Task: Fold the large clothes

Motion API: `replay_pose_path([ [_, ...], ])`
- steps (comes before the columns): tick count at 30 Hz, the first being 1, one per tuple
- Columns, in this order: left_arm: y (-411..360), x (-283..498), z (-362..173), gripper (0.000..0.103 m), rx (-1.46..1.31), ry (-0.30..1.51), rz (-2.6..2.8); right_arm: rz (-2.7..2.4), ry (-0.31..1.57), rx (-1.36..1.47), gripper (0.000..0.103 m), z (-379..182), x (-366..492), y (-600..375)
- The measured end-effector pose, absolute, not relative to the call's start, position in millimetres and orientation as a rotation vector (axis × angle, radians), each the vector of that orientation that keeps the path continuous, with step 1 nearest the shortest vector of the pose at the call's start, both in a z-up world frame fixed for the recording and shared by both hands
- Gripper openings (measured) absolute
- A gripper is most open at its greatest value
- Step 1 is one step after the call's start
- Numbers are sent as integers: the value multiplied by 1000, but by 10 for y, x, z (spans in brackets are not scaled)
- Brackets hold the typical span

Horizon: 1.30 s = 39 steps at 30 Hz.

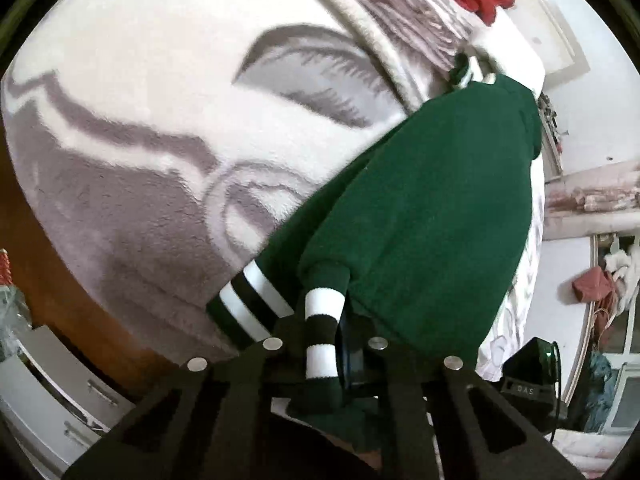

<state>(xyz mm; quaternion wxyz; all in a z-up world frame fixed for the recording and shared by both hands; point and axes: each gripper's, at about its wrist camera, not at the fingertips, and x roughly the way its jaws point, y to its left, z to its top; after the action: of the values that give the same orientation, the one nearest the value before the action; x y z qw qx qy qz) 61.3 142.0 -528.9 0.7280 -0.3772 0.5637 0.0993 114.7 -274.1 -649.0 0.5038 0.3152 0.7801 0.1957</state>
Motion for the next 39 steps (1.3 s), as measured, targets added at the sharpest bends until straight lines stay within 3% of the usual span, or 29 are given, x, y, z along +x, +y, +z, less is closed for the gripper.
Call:
replay_pose_path([
  [5,1340,507,-5376,8,-805,1317,222,487,1893,677,22,-6386,1006,-2807],
  [11,1389,608,-4936,17,-817,1377,181,536,2000,619,34,-6238,1274,-2916],
  [12,1408,643,-4846,22,-810,1377,168,547,1987,594,39,-6143,1322,-2979],
  [14,1446,799,-4741,58,-798,1383,135,542,1935,557,49,-5980,1432,-3118],
  [15,1473,952,-4694,60,-793,1375,106,530,1918,533,52,-5856,1478,-3213],
  [19,1521,1799,-4729,61,-748,1324,-16,469,1844,525,57,-5662,2006,-3453],
  [25,1233,3675,-5253,61,-643,1286,-224,304,1727,587,58,-5645,2716,-3721],
  [29,974,4376,-5640,63,-523,1356,-302,253,1710,669,58,-5813,2881,-3726],
  [30,916,4462,-5667,63,-545,1300,-280,240,1718,680,58,-5864,2883,-3731],
  [31,857,4497,-5644,61,-521,1269,-288,226,1731,694,58,-5933,2880,-3744],
  [32,765,4505,-5572,43,-473,1225,-304,217,1739,707,58,-5962,2873,-3781],
  [33,650,4494,-5482,36,-407,1200,-315,207,1746,723,58,-6007,2859,-3790],
  [34,590,4462,-5400,15,-403,1171,-356,194,1751,743,58,-6048,2847,-3742],
  [35,602,4446,-5365,9,-480,1156,-413,178,1751,775,58,-6082,2832,-3790],
  [39,907,4291,-5219,8,-769,1058,-482,155,1753,841,58,-6125,2814,-3974],
])
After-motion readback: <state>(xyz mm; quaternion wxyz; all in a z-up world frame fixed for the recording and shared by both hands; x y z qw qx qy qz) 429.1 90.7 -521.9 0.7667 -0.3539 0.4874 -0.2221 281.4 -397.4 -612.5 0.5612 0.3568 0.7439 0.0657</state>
